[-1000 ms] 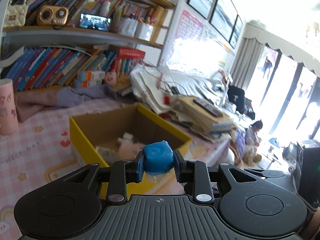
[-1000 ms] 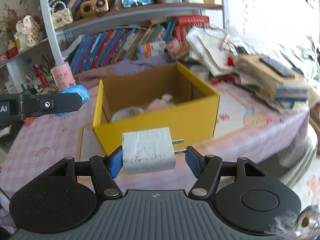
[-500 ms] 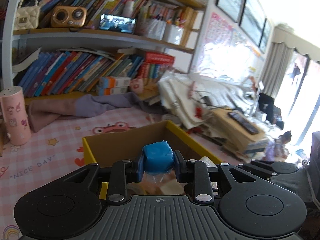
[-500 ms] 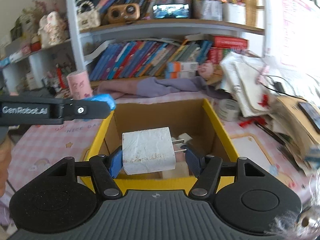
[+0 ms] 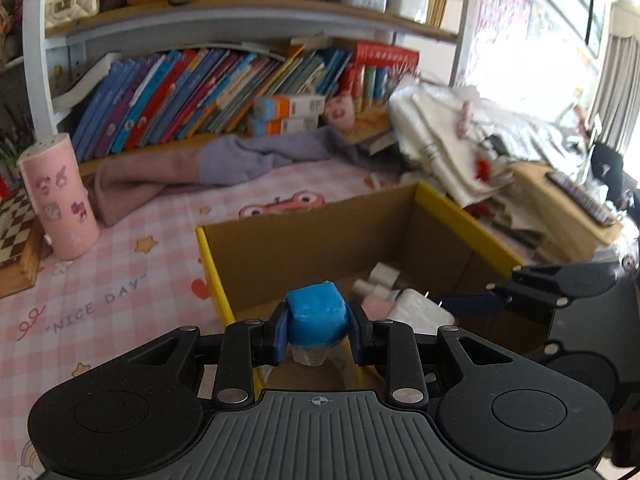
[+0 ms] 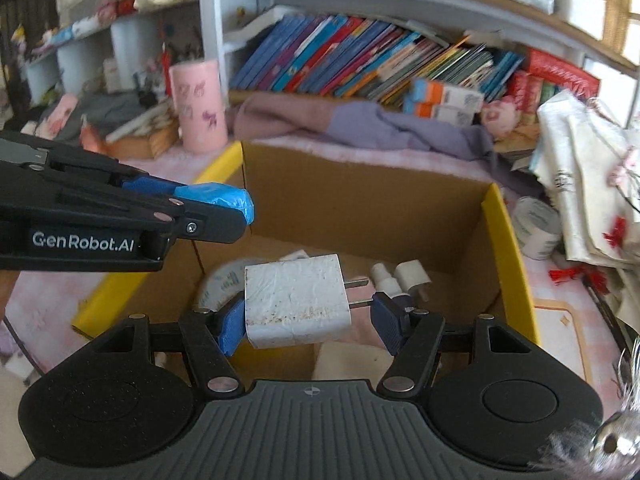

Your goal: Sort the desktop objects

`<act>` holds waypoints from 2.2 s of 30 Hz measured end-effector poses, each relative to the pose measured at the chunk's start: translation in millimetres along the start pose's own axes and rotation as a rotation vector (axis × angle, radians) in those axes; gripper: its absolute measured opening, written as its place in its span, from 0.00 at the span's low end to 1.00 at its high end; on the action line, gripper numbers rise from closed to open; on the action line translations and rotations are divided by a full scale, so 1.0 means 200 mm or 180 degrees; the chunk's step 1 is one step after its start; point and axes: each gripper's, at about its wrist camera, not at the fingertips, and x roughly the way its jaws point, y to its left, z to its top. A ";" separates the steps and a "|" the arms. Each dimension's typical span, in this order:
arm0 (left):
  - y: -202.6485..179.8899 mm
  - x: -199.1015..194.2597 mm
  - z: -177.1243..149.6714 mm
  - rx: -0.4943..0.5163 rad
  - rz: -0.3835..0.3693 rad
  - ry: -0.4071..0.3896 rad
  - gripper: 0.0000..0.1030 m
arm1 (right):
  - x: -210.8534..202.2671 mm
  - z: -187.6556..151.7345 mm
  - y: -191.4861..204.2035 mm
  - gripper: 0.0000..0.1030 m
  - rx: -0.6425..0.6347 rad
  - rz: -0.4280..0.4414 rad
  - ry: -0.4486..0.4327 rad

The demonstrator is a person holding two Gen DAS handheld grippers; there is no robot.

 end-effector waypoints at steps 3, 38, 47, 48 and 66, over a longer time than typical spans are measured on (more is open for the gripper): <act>-0.02 0.06 0.00 0.0026 0.0075 0.0081 0.27 | 0.06 -0.01 -0.04 0.61 -0.0056 0.0072 0.0104; -0.16 0.02 -0.03 0.0103 0.0421 -0.0158 0.75 | 0.04 -0.05 -0.15 0.63 0.0104 0.0320 0.0147; -0.13 -0.20 -0.03 0.0165 0.0407 -0.0528 0.87 | -0.12 -0.05 -0.12 0.63 0.0376 0.0011 -0.0187; -0.12 -0.23 -0.03 0.0161 0.0414 -0.0566 0.87 | -0.15 -0.05 -0.11 0.63 0.0423 -0.0031 -0.0229; 0.19 -0.71 -0.36 -0.0140 0.0726 -0.0809 0.93 | -0.50 -0.22 0.23 0.63 0.1086 -0.0792 -0.0659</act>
